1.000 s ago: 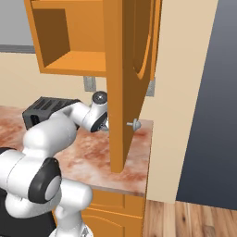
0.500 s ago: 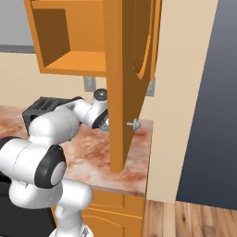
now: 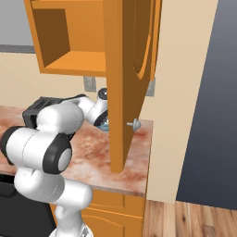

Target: Pick up the bowls on the counter and stack them on top of one another in the open cabinet. Place the smaller bowl on top of the larger bowl.

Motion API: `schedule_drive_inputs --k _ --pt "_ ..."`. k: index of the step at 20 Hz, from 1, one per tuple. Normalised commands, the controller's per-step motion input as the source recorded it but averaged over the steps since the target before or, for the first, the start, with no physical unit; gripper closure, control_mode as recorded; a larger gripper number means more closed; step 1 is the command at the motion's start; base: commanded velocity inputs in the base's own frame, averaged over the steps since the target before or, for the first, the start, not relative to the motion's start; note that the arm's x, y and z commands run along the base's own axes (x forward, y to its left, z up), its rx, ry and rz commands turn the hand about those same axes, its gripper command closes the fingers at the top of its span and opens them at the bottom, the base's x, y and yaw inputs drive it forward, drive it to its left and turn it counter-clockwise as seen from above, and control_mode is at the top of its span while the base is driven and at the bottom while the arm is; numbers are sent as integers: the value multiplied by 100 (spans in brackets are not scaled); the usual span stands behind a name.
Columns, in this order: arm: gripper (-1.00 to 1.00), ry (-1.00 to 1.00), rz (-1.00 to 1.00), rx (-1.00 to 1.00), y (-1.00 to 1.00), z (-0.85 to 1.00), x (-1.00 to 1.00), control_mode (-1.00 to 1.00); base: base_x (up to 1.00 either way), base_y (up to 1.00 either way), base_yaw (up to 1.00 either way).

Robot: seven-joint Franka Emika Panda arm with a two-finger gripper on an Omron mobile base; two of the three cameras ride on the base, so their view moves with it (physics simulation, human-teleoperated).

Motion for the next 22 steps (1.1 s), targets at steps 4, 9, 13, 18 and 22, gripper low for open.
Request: schedule_drive_inputs --k 4,9,13,18,22 --pt "100 0 -3 2 2 -21 14 -100 0 0 0" --pt "100 0 -2 0 3 -23 8 -100 0 0 0" --pt "100 0 -2 0 5 -21 6 -100 0 0 0" --pt "100 0 -2 0 5 -19 7 -100 0 0 0" --pt "100 0 -2 0 2 -15 12 -100 0 0 0"
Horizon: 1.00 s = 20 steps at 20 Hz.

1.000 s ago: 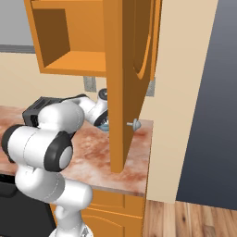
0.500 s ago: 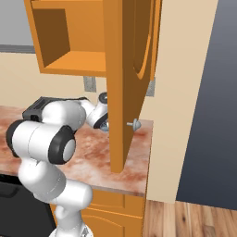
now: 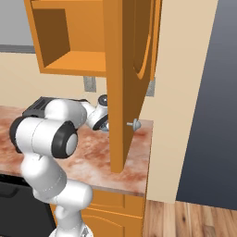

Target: Pick up the bowls on the counter and stack them on top of one another in the open cabinet. Place the smaller bowl on top of the larger bowl.

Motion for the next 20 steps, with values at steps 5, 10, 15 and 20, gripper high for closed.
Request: schedule_drive_inputs --k 5,10,15,20 --pt "100 0 -2 0 1 -13 14 -100 0 0 0" --pt "100 4 0 0 8 -11 14 -100 0 0 0" --pt "100 4 0 0 13 -9 12 -100 0 0 0" --pt "-100 3 0 0 15 -8 11 -100 0 0 0"
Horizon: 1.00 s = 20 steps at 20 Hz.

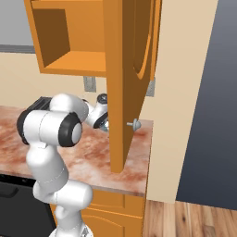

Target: Pick up the bowls on the counter and stack them on top of one another in the open cabinet. Place the smaller bowl on top of the larger bowl.

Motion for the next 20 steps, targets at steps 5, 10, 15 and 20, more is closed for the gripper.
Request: schedule_drive_inputs --k 5,10,15,20 --pt "-100 3 -1 0 7 -11 8 -100 0 0 0" --pt "-100 1 -2 0 0 -16 2 -100 0 0 0" --pt "-100 1 -1 0 0 -9 4 -100 0 0 0" --pt "-100 0 -3 2 0 4 0 -100 0 0 0"
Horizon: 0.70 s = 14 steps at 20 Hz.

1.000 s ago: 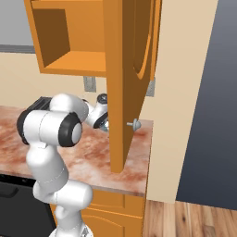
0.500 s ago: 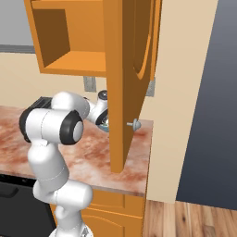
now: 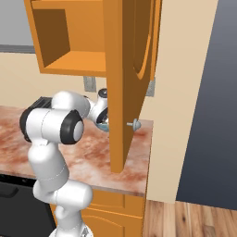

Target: Pick up the bowls on the counter and stack them on top of one another in the open cabinet. Place the smaller bowl on top of the larger bowl.

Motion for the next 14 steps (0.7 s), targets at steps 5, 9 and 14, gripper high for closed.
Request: schedule_drive_inputs --k 5,9,14 --pt "-100 0 -5 6 0 22 0 -100 0 0 0" --pt "-100 -2 -5 6 0 25 0 -100 0 0 0" --pt "-100 -2 -4 5 0 19 -9 -100 0 0 0"
